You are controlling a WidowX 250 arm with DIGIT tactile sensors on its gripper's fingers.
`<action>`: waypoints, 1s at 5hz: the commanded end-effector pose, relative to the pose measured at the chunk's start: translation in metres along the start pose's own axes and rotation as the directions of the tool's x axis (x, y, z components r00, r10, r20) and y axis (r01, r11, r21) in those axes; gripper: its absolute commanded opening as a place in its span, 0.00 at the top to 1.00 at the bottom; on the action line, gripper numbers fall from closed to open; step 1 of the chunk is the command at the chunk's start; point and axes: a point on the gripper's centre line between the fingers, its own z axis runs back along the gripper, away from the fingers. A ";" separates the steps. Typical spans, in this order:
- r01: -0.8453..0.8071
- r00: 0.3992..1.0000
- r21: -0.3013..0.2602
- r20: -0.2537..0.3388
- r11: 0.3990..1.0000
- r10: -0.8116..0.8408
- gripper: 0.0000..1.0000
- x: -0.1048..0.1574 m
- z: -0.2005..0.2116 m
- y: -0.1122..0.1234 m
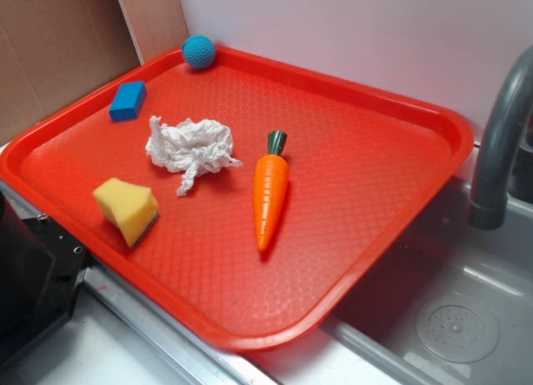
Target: Grab the blue block.
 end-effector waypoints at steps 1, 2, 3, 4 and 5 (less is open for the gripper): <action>0.000 1.000 0.000 0.000 1.000 0.000 0.00 0.000 0.000 0.000; -0.247 0.968 0.028 -0.031 0.969 0.248 0.00 0.024 -0.052 0.043; -0.476 0.879 0.064 0.024 0.877 0.475 0.00 0.055 -0.097 0.083; -0.650 0.760 0.027 0.034 0.760 0.649 0.00 0.065 -0.139 0.125; -0.728 0.685 0.090 0.083 0.680 0.723 0.00 0.065 -0.172 0.146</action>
